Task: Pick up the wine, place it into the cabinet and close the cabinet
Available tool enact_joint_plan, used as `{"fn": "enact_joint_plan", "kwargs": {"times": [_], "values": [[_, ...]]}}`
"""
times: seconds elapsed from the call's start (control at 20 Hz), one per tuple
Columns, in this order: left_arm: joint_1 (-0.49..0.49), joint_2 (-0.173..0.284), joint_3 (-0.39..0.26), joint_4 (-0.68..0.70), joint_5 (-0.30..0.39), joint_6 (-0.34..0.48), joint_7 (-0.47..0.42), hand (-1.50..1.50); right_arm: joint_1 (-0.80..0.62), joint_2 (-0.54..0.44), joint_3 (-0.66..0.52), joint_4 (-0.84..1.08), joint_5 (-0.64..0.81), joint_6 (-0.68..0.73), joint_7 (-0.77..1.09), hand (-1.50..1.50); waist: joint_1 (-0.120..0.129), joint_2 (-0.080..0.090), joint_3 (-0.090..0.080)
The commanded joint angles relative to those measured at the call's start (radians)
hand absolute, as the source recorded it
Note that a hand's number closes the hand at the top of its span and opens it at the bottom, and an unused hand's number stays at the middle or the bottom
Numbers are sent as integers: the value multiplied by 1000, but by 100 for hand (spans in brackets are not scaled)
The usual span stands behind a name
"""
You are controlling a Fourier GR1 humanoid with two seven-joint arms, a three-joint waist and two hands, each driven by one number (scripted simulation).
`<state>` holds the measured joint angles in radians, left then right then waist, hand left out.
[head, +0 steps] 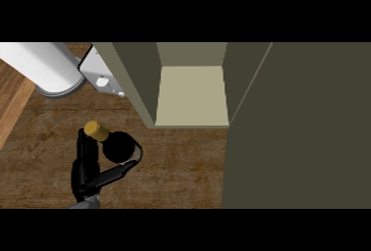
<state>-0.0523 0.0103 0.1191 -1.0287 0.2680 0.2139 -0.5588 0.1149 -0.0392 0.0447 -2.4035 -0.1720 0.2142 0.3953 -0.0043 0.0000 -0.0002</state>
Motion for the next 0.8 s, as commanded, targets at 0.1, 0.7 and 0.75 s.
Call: {"fn": "enact_joint_plan", "kwargs": {"times": [0.1, 0.7, 0.75], "values": [[-67, -8, 29, 144, 28, -50, -81, -150, 38, 0, -7, -53, -5, 8, 17, -150, 0, 0, 0], [-180, 8, 102, 453, 127, -221, -290, -150, -34, -3, -34, 2, 1, -5, 18, -150, -1, 1, 0], [-244, 42, 121, 444, 140, -203, -239, -150, 7, -6, -31, 13, 7, 30, -26, -150, -3, 1, 0]]}}
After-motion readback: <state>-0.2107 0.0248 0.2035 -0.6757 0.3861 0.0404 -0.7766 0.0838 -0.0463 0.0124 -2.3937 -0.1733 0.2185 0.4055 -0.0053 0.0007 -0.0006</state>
